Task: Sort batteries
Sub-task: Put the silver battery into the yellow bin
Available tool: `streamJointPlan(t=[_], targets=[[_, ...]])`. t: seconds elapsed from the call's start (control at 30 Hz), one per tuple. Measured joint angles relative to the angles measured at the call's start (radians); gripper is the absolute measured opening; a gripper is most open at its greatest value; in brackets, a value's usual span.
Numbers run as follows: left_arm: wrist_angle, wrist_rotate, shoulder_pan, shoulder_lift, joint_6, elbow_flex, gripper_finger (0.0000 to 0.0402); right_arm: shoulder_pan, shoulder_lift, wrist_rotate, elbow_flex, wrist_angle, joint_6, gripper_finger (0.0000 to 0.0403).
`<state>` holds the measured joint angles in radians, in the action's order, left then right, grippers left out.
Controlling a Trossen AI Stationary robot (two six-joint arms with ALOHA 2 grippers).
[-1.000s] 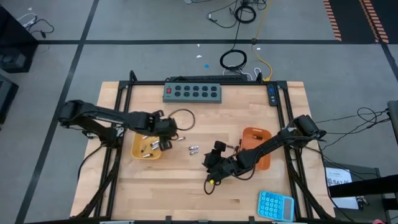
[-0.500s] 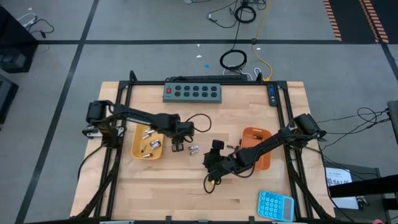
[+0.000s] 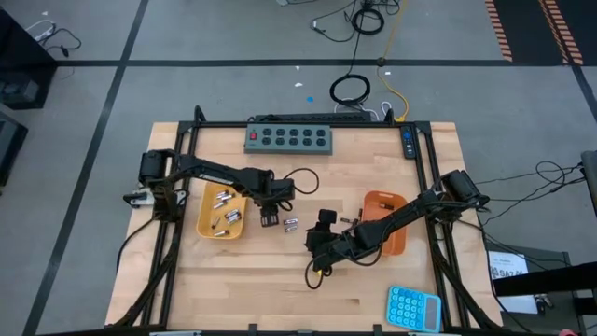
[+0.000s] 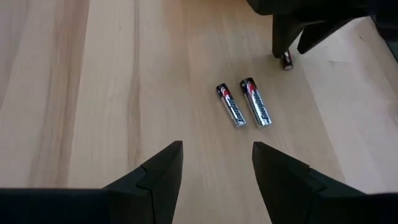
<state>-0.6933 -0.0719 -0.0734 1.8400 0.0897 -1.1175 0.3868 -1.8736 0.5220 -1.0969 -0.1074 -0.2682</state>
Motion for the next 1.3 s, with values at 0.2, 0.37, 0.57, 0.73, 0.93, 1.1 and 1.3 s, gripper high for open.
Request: streamJointPlan(t=[0.2,0.37,0.57,0.73,0.93,1.1,1.3], targets=[[0.012,0.022,0.004,0.004,-0.085,0.016,0.0157,0.000,0.000,0.000,0.000,0.007,-0.012,0.0185],[0.019,0.027,0.005,0.032,-0.171,0.018,0.0071,0.000,0.000,-0.004,0.000,0.025,-0.036,0.0185],[0.053,0.012,0.012,0.039,-0.203,0.020,0.0021,0.011,-0.012,0.004,-0.001,0.027,-0.086,0.0185],[0.059,-0.071,0.057,-0.013,-0.202,0.028,0.0021,0.034,-0.050,0.093,-0.001,0.031,-0.124,0.0185],[0.122,-0.127,0.138,-0.203,-0.101,0.123,0.0020,0.069,-0.064,0.158,-0.001,0.034,-0.221,0.0185],[0.120,-0.137,0.170,-0.447,0.044,0.295,0.0020,0.095,-0.064,0.164,-0.001,0.039,-0.278,0.0185],[0.065,-0.127,0.199,-0.793,0.313,0.493,0.0020,0.105,-0.065,0.164,-0.001,0.069,-0.297,0.0185]])
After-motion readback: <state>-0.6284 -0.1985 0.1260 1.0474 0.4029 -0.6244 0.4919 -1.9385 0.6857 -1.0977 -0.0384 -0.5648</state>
